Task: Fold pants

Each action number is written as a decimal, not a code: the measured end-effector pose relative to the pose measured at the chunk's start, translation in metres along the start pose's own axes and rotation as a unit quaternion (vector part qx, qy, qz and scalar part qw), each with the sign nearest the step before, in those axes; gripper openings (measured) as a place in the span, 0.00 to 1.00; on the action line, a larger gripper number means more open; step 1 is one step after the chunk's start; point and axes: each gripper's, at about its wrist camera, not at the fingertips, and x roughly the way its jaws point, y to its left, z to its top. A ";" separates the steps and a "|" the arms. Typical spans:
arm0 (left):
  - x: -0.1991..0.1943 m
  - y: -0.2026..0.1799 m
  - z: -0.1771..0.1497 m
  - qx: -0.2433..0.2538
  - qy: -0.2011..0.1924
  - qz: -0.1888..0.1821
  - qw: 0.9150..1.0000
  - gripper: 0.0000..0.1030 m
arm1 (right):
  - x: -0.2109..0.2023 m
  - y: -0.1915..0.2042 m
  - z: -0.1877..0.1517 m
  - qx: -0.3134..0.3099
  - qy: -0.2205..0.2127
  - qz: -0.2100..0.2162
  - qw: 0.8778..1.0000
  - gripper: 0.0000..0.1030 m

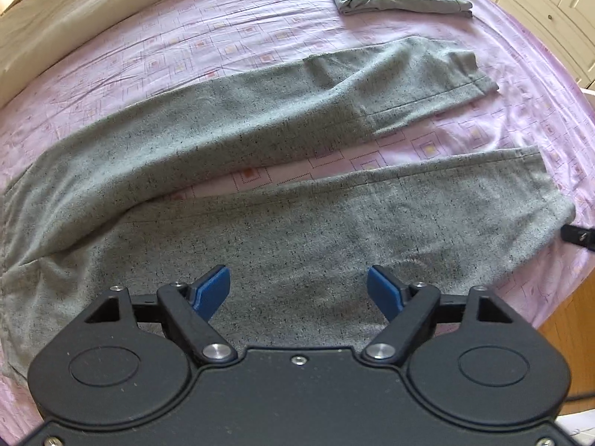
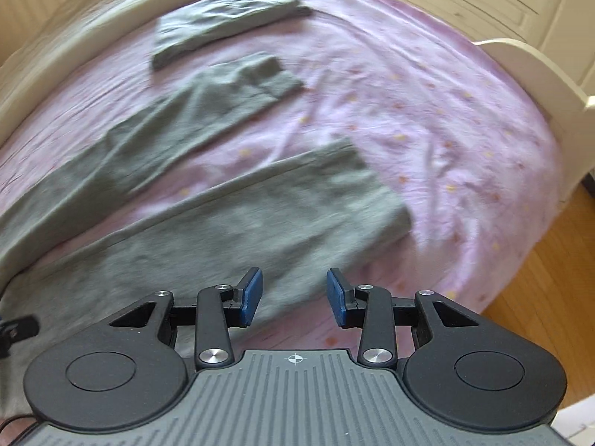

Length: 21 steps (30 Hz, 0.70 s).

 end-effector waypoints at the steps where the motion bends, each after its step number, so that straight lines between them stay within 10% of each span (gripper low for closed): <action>1: 0.002 -0.004 0.001 0.001 -0.002 0.009 1.000 0.79 | 0.004 -0.007 0.006 -0.005 -0.005 -0.004 1.000 0.36; 19: 0.014 -0.064 0.012 -0.131 0.037 0.097 0.986 0.79 | 0.119 -0.086 0.088 -0.085 0.097 0.137 0.982 0.37; 21: 0.014 -0.066 0.012 -0.142 0.039 0.105 0.983 0.79 | 0.120 -0.082 0.095 -0.089 0.126 0.153 0.976 0.14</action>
